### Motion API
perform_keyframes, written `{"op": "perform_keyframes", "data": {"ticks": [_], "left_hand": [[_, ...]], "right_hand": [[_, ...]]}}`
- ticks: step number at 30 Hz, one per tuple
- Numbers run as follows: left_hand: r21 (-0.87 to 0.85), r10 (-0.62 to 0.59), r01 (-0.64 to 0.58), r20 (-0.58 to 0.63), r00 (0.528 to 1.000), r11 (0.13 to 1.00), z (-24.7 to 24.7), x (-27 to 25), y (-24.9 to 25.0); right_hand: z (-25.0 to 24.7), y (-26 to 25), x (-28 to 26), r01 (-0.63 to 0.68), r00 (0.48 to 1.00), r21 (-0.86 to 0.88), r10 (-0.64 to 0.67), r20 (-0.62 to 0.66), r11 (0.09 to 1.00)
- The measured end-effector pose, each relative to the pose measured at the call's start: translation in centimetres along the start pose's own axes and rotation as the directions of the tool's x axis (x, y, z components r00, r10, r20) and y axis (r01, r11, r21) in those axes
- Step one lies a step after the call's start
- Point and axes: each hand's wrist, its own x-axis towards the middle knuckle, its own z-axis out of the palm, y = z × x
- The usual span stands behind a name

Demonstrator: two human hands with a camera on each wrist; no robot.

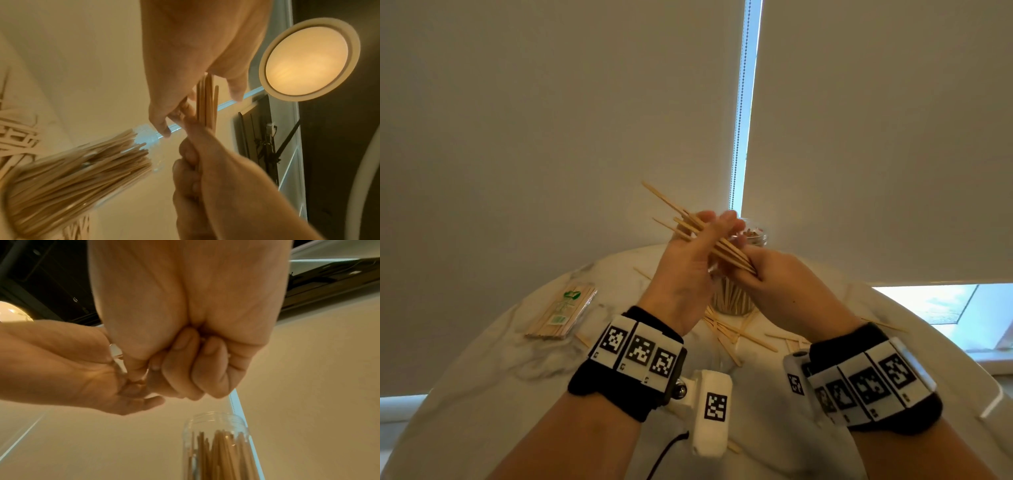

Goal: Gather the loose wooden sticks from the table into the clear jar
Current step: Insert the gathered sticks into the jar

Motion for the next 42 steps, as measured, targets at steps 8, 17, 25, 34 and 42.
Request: {"op": "perform_keyframes", "data": {"ticks": [8,17,25,34,42], "left_hand": [[-0.127,0.081,-0.127,-0.313,0.946,0.984,-2.5,0.4,4.2],[0.28,-0.105,0.115,-0.05,0.993,0.953,-0.2,-0.4,1.7],[0.642,0.117,-0.046,-0.069,0.991,0.765,-1.7,0.1,1.2],[0.784,0.128,-0.161,0.105,0.986,0.6,0.0,-0.6,1.4],[0.456,0.033,0.097,-0.268,0.963,0.885,-0.4,0.3,2.8]], "right_hand": [[-1.4,0.9,-0.4,-0.03,0.991,-0.071,0.039,0.128,0.997],[-2.4,1.2,-0.4,-0.13,0.984,-0.143,0.146,0.107,0.981],[-2.5,-0.1,-0.6,-0.121,0.96,-0.033,0.125,0.25,0.992],[-1.3,-0.1,-0.4,-0.184,0.966,-0.218,0.217,0.141,0.959],[-0.6,-0.3,-0.4,-0.177,0.975,-0.306,0.209,0.076,0.935]]}}
